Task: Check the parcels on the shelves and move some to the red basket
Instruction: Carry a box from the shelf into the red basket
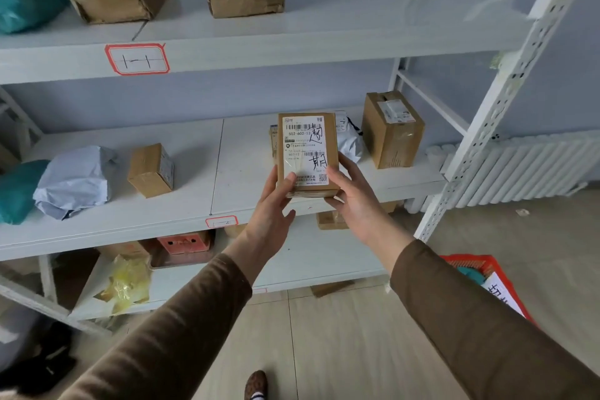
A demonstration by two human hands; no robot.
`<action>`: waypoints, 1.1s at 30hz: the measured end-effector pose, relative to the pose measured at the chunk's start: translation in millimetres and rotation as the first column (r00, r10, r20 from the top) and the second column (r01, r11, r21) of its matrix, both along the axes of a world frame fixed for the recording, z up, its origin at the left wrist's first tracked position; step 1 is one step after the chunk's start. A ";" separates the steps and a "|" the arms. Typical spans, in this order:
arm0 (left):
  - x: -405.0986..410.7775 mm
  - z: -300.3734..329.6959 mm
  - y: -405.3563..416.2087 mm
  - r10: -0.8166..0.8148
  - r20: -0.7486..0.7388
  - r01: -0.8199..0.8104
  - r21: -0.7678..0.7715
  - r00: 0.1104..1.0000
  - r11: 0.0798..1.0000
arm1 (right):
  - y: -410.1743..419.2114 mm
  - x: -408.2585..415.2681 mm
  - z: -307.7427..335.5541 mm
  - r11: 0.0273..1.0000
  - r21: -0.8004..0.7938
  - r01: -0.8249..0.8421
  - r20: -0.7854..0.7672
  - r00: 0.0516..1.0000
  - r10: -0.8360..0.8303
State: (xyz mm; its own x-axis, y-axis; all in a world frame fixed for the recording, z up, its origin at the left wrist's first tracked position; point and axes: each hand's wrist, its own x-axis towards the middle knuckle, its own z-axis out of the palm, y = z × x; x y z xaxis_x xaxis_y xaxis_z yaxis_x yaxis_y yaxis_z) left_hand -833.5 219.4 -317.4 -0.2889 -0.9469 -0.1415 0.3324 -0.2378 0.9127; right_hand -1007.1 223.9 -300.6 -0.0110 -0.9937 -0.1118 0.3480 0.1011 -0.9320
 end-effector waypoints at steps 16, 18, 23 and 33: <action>-109.9 -29.4 -3.6 -0.267 0.045 0.265 0.038 0.963 0.963 | 49.9 -95.3 -41.5 0.913 0.089 0.399 0.036 0.914 -0.403; -130.8 -39.1 -1.7 -0.326 0.055 0.323 0.053 0.944 0.945 | 63.8 -112.0 -46.8 0.903 0.091 0.420 -0.016 0.907 -0.420; -193.6 -60.6 15.9 -0.421 0.063 0.412 0.120 0.905 0.903 | 104.8 -162.3 -59.1 0.857 0.101 0.504 -0.100 0.863 -0.496; -362.7 -91.0 82.8 -0.545 0.174 0.507 0.221 0.820 0.833 | 189.4 -321.5 -94.4 0.705 0.269 0.656 -0.062 0.743 -0.667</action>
